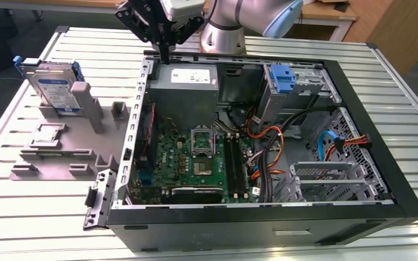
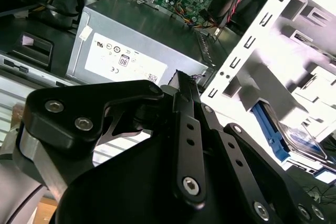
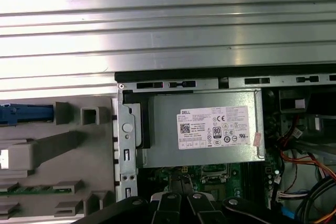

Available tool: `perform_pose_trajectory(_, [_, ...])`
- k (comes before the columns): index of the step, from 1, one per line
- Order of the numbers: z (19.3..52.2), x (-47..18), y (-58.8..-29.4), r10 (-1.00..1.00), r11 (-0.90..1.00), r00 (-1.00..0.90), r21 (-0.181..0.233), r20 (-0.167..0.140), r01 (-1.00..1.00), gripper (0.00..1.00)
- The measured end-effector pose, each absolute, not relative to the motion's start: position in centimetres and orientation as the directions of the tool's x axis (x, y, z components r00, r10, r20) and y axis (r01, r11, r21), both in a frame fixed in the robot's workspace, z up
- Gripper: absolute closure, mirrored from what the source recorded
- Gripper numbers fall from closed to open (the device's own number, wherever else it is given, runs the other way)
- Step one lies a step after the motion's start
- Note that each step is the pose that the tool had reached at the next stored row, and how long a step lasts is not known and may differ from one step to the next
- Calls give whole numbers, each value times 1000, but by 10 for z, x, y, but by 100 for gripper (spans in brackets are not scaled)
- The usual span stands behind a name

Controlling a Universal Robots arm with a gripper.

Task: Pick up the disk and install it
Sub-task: 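Reach for the disk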

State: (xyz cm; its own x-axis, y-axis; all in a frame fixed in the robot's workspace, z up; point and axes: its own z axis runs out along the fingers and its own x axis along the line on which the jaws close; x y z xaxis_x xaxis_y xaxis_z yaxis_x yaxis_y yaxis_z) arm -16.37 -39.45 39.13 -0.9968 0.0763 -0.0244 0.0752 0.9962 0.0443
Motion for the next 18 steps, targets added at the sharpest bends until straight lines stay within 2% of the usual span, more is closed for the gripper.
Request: perform_pose_trajectory(18, [391,-171,-395,76,996,-997,44,-24,75,90])
